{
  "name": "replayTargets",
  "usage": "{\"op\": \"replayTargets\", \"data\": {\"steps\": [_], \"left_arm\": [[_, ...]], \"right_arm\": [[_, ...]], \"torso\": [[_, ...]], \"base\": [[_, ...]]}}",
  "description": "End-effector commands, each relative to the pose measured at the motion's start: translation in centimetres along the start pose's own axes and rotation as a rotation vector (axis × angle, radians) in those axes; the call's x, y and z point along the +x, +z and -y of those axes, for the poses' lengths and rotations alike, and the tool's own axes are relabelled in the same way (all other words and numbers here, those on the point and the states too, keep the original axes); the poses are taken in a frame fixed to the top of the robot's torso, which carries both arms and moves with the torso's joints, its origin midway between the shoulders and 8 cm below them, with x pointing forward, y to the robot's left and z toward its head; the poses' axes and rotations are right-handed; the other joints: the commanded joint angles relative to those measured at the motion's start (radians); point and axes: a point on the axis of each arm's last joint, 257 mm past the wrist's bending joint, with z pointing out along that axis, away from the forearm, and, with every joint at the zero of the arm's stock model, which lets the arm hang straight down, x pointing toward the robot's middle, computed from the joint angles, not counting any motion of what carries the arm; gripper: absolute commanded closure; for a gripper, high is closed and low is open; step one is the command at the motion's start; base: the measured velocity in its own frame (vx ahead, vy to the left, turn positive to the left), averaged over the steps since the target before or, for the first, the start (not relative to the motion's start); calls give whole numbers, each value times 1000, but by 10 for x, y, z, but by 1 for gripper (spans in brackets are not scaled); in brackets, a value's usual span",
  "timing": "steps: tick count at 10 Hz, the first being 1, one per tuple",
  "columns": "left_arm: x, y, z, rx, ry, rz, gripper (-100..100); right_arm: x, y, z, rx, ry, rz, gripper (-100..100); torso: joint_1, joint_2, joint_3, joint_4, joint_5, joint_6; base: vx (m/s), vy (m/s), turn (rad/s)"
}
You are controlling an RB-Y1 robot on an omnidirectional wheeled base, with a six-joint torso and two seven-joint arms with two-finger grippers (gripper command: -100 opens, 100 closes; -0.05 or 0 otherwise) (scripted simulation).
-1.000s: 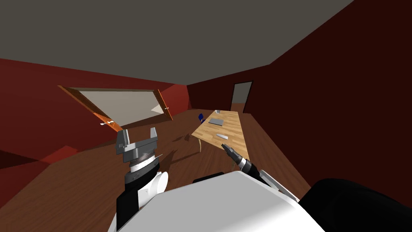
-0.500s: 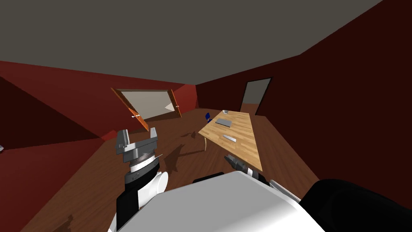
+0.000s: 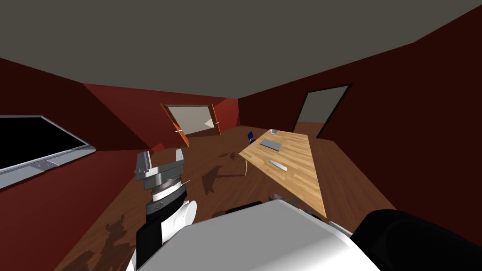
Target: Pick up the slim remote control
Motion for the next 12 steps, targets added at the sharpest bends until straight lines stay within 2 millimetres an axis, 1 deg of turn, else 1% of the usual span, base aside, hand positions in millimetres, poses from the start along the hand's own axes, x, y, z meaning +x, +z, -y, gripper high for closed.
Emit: {"op": "replayTargets", "data": {"steps": [1,2,3,4,5,6,7,9,10,11,12], "left_arm": [[0,0,0,0,0,0,0],[0,0,0,0,0,0,0],[0,0,0,0,0,0,0],[0,0,0,0,0,0,0],[0,0,0,0,0,0,0],[0,0,0,0,0,0,0],[0,0,0,0,0,0,0],[0,0,0,0,0,0,0],[0,0,0,0,0,0,0],[0,0,0,0,0,0,0],[0,0,0,0,0,0,0]], "right_arm": [[9,-13,13,29,-17,-50,-100],[33,-31,32,77,-25,-121,-100],[32,-34,34,80,-34,-131,-100],[55,-54,53,128,-44,-203,-100],[54,-57,55,130,-52,-211,-100],[74,-80,73,178,-63,-283,-100],[73,-82,75,180,-69,-289,-100],[103,-129,105,263,-97,-423,-100],[103,-135,111,277,-102,-434,-100],[114,-162,127,321,-118,-500,-100],[114,-163,128,323,-118,-501,-100]], "torso": [[0,0,0,0,0,0],[-1,0,0,0,0,1],[-1,-1,0,0,0,0],[-1,-1,0,0,0,1],[-1,-1,-1,0,0,1],[-1,-1,0,0,0,1],[-1,-1,-1,0,0,0],[-1,-2,-1,0,0,0],[-2,-3,-2,-1,0,0],[-3,-3,-2,-1,-1,2],[-3,-3,-2,-1,-1,1]], "base": [[30,15,163],[40,15,337],[38,9,169],[44,16,300],[37,6,156],[47,11,359],[41,1,156],[61,3,381],[69,-29,143],[71,-18,291],[57,-18,140]]}}
